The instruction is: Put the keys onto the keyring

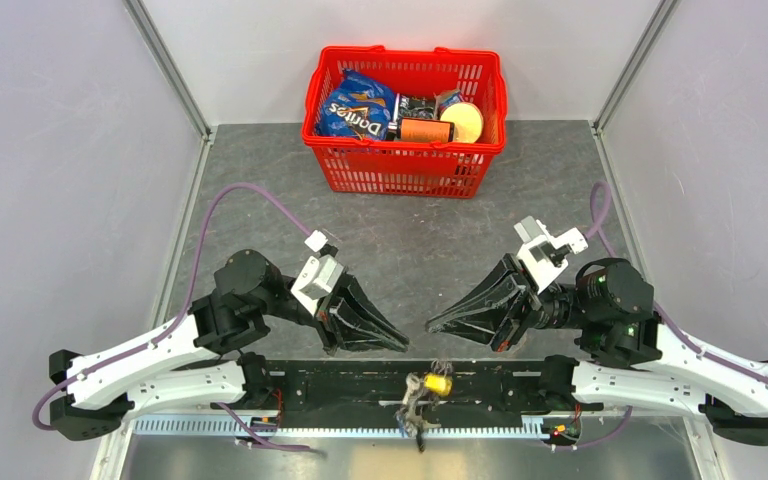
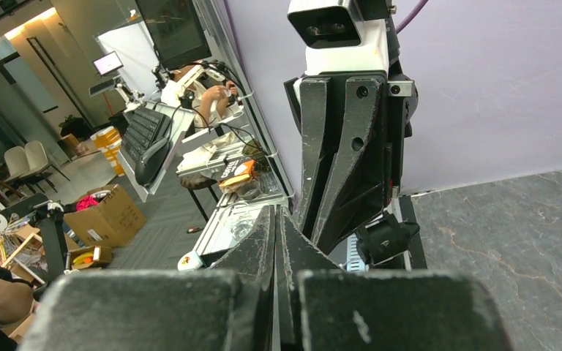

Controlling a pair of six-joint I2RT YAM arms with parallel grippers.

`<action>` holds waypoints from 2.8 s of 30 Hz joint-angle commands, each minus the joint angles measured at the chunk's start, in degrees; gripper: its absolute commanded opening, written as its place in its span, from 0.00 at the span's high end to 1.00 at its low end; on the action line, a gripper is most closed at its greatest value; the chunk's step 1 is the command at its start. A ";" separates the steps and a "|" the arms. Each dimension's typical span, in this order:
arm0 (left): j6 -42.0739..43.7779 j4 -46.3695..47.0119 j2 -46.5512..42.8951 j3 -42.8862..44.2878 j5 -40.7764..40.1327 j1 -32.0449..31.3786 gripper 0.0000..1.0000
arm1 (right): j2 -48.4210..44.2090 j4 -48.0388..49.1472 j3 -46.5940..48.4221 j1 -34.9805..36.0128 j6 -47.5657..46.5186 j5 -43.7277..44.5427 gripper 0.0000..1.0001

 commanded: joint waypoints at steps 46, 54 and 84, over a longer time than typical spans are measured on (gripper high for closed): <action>0.04 -31.37 -7.58 -1.09 -51.83 -0.17 0.26 | 16.48 -43.43 2.13 0.02 6.43 53.54 0.03; -2.85 -37.09 -8.38 -0.88 -60.12 -0.19 0.17 | 27.89 -53.15 4.74 0.01 6.66 45.77 0.03; -5.51 -37.31 -11.89 -4.23 -60.23 -0.20 0.15 | 22.54 -36.34 -25.21 0.04 28.99 25.57 0.08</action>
